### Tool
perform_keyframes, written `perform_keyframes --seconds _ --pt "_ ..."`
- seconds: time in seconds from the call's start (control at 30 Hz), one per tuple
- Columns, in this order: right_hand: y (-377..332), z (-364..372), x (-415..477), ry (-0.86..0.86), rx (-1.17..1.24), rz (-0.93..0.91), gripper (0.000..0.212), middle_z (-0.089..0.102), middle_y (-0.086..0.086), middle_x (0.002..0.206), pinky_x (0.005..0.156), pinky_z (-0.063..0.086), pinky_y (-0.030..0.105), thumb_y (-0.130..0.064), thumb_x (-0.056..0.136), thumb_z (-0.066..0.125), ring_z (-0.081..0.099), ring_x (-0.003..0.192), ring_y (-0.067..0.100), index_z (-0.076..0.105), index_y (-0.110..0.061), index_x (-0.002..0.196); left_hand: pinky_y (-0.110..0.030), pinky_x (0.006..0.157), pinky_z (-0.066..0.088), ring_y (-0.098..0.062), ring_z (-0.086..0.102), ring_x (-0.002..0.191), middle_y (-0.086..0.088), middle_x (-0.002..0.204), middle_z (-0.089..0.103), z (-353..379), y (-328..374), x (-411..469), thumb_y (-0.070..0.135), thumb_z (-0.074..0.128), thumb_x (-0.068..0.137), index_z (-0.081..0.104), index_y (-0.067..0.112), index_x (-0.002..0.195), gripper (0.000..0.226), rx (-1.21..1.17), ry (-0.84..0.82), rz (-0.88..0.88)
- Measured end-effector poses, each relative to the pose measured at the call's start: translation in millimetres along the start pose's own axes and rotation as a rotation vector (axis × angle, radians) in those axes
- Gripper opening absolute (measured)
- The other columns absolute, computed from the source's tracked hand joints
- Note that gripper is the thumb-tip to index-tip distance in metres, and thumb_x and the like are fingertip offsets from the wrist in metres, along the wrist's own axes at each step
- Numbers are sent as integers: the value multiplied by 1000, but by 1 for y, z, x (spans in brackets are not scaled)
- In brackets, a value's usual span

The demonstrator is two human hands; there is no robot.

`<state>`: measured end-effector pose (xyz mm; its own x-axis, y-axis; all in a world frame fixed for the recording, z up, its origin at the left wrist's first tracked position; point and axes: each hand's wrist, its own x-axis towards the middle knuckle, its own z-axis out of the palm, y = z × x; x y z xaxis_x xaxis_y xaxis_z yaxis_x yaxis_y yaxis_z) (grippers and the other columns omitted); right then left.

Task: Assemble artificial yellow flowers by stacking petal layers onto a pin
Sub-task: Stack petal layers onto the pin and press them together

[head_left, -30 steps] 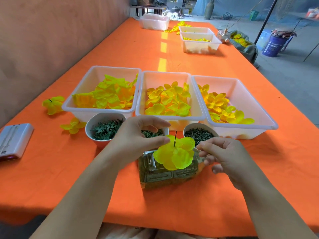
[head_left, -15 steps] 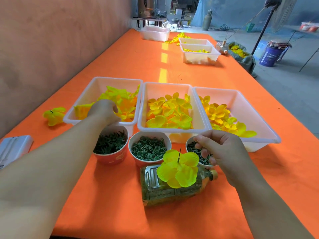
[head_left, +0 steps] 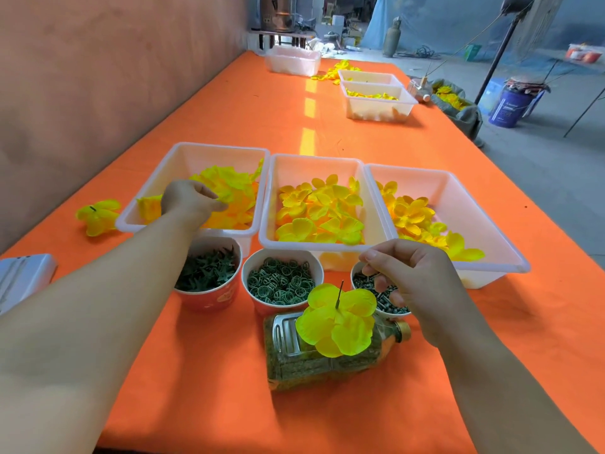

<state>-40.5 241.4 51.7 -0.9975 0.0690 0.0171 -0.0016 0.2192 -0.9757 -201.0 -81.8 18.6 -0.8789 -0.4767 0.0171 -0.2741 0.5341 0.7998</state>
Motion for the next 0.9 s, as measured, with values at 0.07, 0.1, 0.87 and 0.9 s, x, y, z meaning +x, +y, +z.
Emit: perform_keyframes --seconds 0.07,0.1,0.87,0.9 --pt "0 0 -1 -8 -6 3 10 74 6 76 43 35 14 -20 89 71 56 53 7 76 -14 83 -30 71 41 -21 56 83 -3 84 63 -4 5 -2 22 89 72 57 22 63 33 -248 81 -16" --pt "0 0 -1 -11 -9 4 10 74 7 77 43 35 14 -20 89 71 56 53 7 76 -14 83 -28 69 41 -19 55 82 -2 81 62 -9 9 -4 23 87 74 55 24 64 33 -330 146 9" --pt "-31 -6 -15 -161 192 -122 64 58 11 73 68 37 33 -42 63 85 52 66 20 62 11 92 -39 61 61 -25 74 73 -14 88 76 -16 83 -226 28 77 72 78 13 86 20 -917 -626 146" --pt "-31 -7 -14 -149 201 -97 63 56 9 68 66 36 35 -36 62 88 49 62 18 59 13 89 -38 59 61 -25 74 73 -15 90 76 -18 84 -225 37 70 74 78 12 86 28 -920 -654 102"
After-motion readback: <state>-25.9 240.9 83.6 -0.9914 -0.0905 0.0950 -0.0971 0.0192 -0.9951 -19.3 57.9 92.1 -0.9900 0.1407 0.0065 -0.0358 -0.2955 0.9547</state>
